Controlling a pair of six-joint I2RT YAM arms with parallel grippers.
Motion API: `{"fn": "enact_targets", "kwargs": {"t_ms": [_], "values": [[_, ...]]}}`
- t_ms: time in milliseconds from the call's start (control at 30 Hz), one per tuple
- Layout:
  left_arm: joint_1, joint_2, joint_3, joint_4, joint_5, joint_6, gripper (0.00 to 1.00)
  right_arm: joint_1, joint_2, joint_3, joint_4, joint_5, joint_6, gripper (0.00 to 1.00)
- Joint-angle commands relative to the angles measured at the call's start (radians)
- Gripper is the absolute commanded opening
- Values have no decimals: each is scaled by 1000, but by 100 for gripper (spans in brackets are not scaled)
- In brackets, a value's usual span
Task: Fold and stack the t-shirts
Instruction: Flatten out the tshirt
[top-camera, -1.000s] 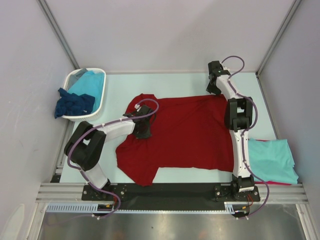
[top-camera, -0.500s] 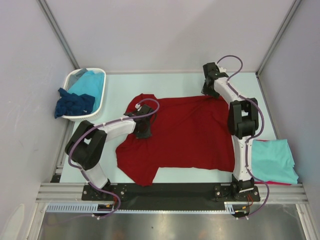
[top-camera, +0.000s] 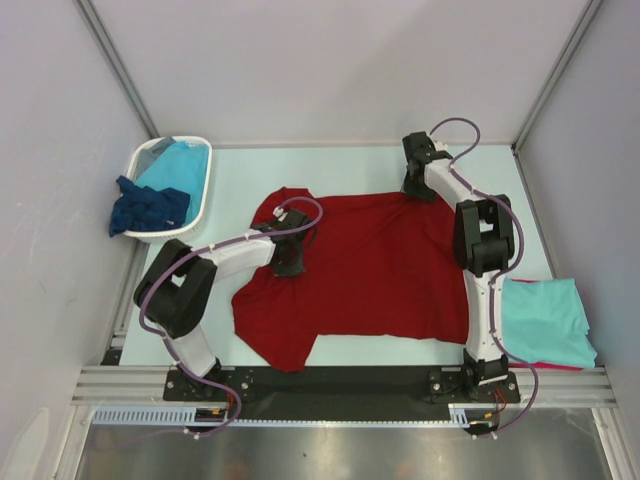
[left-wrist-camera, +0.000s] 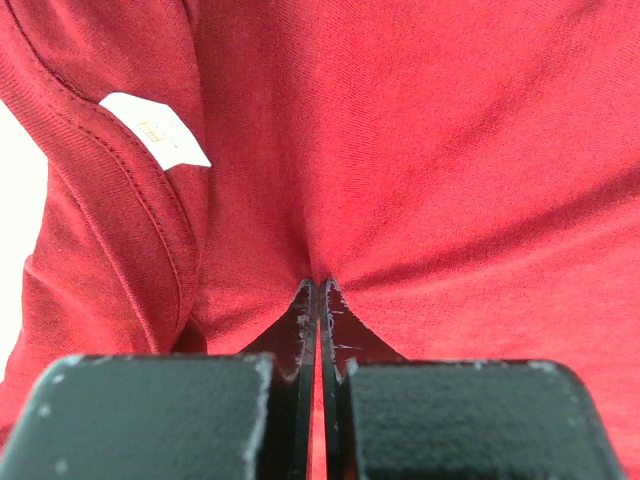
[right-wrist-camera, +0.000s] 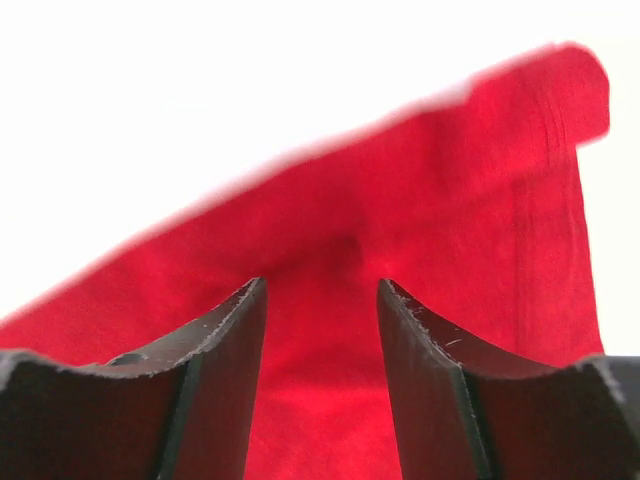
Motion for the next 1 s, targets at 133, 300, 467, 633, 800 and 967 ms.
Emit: {"fn": "enact_targets", "kwargs": {"t_ms": [133, 300, 467, 633, 800, 967], "values": [[-33, 32, -11, -28, 66, -5, 0, -22, 156, 247, -17, -31, -3, 52], [-33, 24, -23, -30, 64, 1, 0, -12, 205, 313, -31, -33, -3, 52], [-33, 28, -26, -30, 67, 3, 0, -19, 236, 342, -26, -35, -9, 53], [-35, 29, -26, -30, 73, 8, 1, -42, 271, 370, -17, -36, -17, 55], [-43, 24, -37, -33, 69, 12, 1, -78, 305, 480, -3, -50, -24, 56], [-50, 29, -37, -33, 66, 12, 1, -86, 330, 559, -5, -64, -32, 58]]}}
